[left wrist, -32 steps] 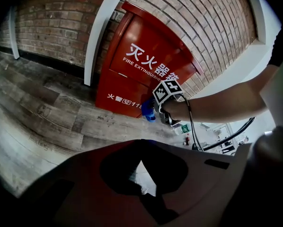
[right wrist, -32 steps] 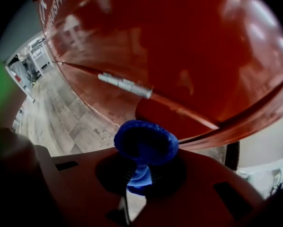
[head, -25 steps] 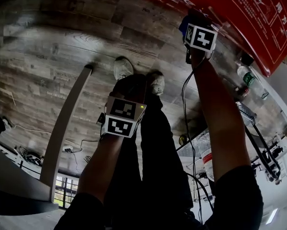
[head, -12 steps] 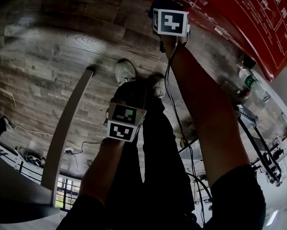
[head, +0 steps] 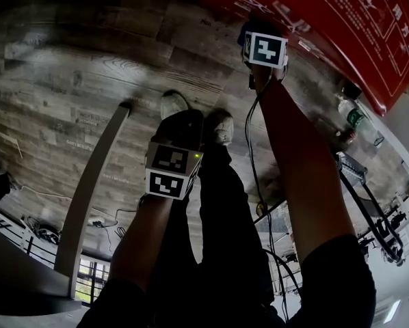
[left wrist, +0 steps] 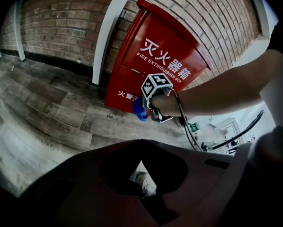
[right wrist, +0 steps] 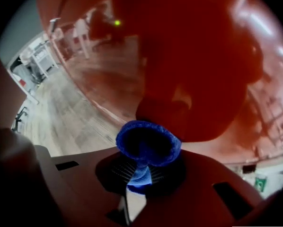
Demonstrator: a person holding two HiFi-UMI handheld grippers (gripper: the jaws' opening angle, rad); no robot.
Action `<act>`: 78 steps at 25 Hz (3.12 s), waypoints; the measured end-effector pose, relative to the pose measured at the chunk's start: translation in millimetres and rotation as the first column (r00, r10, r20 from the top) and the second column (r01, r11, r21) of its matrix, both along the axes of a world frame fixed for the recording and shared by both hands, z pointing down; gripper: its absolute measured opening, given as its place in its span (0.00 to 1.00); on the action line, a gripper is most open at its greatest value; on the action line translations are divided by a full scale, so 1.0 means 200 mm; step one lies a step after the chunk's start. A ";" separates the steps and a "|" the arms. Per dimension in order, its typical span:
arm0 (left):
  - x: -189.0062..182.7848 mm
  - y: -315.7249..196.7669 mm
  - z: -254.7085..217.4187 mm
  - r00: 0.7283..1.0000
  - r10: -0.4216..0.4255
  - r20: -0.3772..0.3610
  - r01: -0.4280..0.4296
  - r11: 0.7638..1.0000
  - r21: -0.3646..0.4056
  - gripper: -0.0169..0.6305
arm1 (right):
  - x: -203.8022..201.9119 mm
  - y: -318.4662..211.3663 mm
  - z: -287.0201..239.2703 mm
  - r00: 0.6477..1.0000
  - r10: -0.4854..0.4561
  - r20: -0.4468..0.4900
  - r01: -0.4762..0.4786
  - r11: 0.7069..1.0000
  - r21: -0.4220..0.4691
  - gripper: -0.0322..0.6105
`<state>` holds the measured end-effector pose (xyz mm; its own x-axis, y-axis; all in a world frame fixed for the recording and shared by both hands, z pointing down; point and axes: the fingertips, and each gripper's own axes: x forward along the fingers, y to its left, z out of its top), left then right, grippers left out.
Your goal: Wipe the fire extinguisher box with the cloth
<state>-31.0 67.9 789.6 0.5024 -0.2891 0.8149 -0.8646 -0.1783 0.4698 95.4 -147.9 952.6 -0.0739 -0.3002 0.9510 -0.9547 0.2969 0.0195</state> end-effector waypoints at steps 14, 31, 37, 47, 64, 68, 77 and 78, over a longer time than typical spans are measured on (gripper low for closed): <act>-0.04 -0.16 0.10 0.999 0.049 -0.003 -0.048 0.998 0.051 0.02 | 0.37 0.10 0.30 0.986 0.068 -0.153 -0.076 0.996 -0.048 0.12; -0.33 -0.34 0.09 0.998 -0.048 0.034 0.044 0.992 0.118 0.02 | -0.82 -0.08 0.21 0.945 -0.224 0.237 0.198 0.972 0.130 0.12; -0.21 -0.16 -0.01 0.996 -0.082 -0.020 0.083 0.996 0.046 0.02 | -0.71 0.15 -0.07 0.923 -0.314 0.220 0.296 0.949 0.113 0.12; 0.03 -0.13 -0.57 0.998 -0.055 -0.020 0.056 0.995 0.082 0.02 | -0.12 0.32 -1.18 0.953 -0.171 0.252 0.093 0.950 0.297 0.12; 0.57 -0.47 -2.02 0.996 0.024 -0.086 0.012 0.919 0.394 0.02 | 0.39 0.59 -3.02 0.923 -0.039 0.382 -0.210 0.782 0.587 0.12; 0.67 -0.43 -2.34 0.995 0.067 -0.080 -0.026 0.901 0.434 0.02 | 0.52 0.63 -3.41 0.918 -0.021 0.395 -0.263 0.713 0.650 0.12; 0.73 -0.44 -2.95 0.994 0.112 -0.005 -0.089 0.819 0.566 0.02 | 0.68 0.71 -3.97 0.894 -0.035 0.447 -0.343 0.588 0.732 0.12; 0.73 -0.43 -2.99 0.994 0.113 0.008 -0.097 0.812 0.575 0.02 | 0.68 0.72 -4.01 0.888 -0.039 0.459 -0.353 0.582 0.733 0.12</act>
